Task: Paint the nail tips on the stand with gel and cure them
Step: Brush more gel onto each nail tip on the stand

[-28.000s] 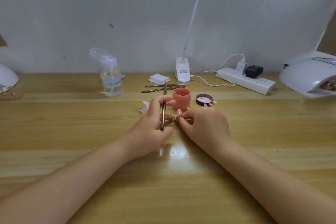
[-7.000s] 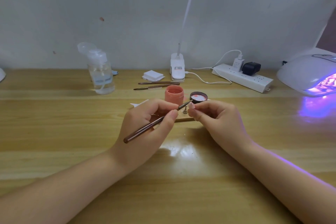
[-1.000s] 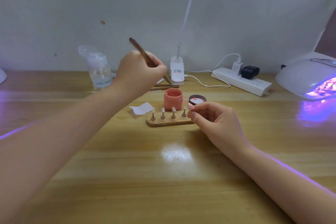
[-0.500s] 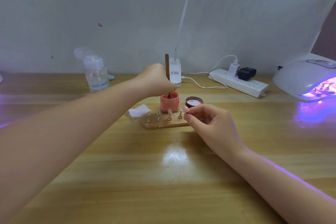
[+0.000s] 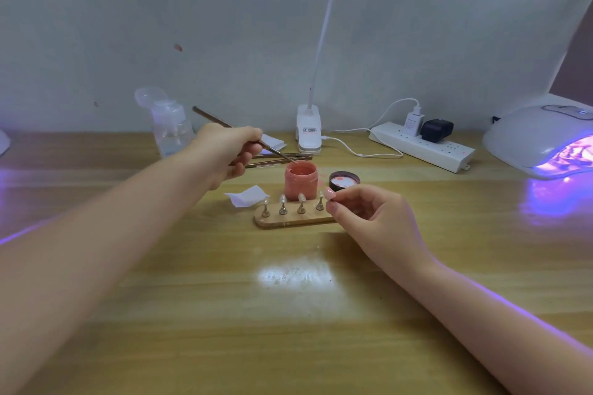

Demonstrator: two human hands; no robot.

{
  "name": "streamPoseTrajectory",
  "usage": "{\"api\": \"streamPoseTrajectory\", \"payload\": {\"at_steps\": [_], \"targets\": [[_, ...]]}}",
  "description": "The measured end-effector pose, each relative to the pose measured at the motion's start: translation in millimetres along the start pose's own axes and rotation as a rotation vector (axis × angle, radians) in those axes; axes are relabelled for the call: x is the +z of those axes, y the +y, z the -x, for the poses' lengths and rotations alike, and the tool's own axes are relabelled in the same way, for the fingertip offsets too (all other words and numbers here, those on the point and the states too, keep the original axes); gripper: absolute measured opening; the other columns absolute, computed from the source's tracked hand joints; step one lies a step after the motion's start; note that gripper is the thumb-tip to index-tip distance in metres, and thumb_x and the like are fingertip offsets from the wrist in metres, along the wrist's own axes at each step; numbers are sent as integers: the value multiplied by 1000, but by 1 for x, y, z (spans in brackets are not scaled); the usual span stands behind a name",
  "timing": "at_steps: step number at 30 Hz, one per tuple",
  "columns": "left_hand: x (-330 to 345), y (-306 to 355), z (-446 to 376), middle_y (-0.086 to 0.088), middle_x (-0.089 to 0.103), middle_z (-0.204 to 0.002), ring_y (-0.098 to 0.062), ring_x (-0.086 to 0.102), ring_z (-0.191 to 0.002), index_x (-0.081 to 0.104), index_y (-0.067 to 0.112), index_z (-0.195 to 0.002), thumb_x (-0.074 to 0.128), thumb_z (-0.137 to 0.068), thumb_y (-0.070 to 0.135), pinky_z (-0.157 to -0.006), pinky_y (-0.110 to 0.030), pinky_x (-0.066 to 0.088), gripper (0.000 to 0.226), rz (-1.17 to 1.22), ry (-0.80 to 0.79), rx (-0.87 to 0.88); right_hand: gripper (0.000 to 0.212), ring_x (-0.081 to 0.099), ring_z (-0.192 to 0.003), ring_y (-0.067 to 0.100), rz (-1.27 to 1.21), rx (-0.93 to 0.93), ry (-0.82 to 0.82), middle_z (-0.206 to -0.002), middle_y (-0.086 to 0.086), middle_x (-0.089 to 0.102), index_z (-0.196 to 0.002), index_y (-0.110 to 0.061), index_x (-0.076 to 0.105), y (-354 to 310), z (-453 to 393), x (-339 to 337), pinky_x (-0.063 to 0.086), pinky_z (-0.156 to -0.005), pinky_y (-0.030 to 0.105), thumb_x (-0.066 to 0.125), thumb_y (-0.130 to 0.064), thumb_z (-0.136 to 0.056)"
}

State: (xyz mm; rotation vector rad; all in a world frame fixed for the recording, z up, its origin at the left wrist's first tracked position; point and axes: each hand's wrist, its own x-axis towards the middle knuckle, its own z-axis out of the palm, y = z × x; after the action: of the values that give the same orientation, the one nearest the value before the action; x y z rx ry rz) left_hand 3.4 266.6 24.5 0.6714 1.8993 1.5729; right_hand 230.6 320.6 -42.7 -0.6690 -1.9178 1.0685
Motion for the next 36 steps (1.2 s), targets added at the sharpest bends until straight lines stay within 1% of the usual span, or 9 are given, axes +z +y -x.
{"api": "streamPoseTrajectory", "payload": {"at_steps": [7,10,14,18,23,28,31,34,36], "targets": [[-13,-14,1,5,64,-53,-3,52,-41,66,11,-76,61,-94,17,-41,-12,42,19,190,-37,-52,6,63,-73,28,-4,5,2,-76,10,71,-80,-20,75,1,-1,0,51,-68,36,75,-15,-82],[-12,-15,2,3,66,-55,-5,55,-45,66,8,-77,60,-94,15,-43,-14,46,19,201,-68,41,6,63,-70,24,-5,10,1,-75,8,72,-80,-21,75,2,-1,0,51,-66,33,75,-15,-82],[-5,-5,3,5,68,-56,-5,57,-49,62,14,-78,62,-90,13,-49,-17,48,13,-76,-3,350,6,59,-67,13,-7,14,-9,-75,9,71,-81,-20,75,2,-1,0,49,-65,30,75,-14,-82],[10,11,10,7,71,-63,-9,64,-65,70,20,-73,65,-87,23,-68,-32,53,15,-505,-57,575,6,62,-67,24,-2,-2,0,-74,6,72,-80,-21,75,2,-1,-1,50,-65,31,75,-15,-82],[36,22,11,-16,71,-86,-20,57,-68,71,2,-85,64,-85,22,-64,-35,47,22,-725,-88,572,7,64,-76,31,14,-13,5,-75,9,71,-80,-22,75,4,-1,0,52,-72,42,75,-16,-81],[47,17,9,-8,72,-84,-14,53,-61,72,8,-85,66,-84,24,-52,-25,37,17,-903,-155,484,7,64,-76,29,17,-15,10,-75,8,71,-80,-23,75,5,-1,0,52,-73,42,75,-16,-81],[45,15,7,-7,72,-82,-17,57,-63,72,9,-80,65,-83,23,-55,-26,40,16,-826,-125,461,6,65,-75,27,11,-9,7,-75,6,71,-81,-22,75,5,-2,0,52,-73,42,75,-16,-81],[35,15,2,-7,71,-75,-20,59,-69,72,6,-76,65,-83,18,-65,-30,44,16,-597,-30,402,6,65,-74,26,19,-9,10,-74,6,71,-81,-22,75,5,-2,0,52,-71,40,75,-16,-81],[25,13,-1,0,69,-67,-16,56,-67,69,10,-72,67,-84,19,-62,-29,43,15,-401,23,334,6,65,-75,25,18,-4,9,-75,5,72,-81,-22,75,4,-2,0,52,-72,39,75,-16,-81]]}}
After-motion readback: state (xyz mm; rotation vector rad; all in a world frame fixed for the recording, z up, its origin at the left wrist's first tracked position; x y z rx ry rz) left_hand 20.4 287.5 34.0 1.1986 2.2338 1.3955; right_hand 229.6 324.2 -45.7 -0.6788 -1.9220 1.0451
